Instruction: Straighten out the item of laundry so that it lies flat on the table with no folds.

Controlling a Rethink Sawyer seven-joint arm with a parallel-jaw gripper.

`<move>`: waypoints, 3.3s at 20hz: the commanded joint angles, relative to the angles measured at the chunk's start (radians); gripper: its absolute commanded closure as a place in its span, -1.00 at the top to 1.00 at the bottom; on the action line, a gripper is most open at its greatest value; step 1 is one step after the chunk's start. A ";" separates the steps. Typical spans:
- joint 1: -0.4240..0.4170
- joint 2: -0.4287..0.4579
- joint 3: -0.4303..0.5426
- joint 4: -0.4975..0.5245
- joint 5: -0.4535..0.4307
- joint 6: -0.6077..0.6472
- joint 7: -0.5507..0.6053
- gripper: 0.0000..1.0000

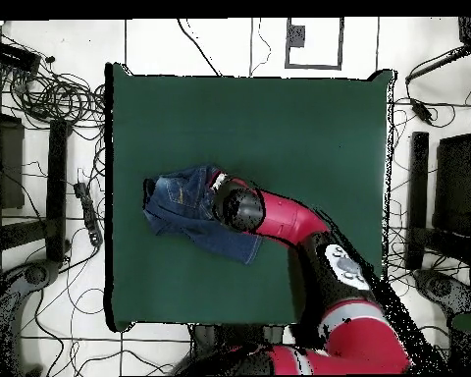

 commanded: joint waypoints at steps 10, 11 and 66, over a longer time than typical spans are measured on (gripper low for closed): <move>0.426 -0.143 -0.594 -0.122 -0.242 0.200 0.059 -1.00; 0.425 -0.150 -0.600 -0.128 -0.250 0.210 0.054 -1.00; 0.811 -0.460 -1.188 -0.608 -0.585 1.334 -0.242 -1.00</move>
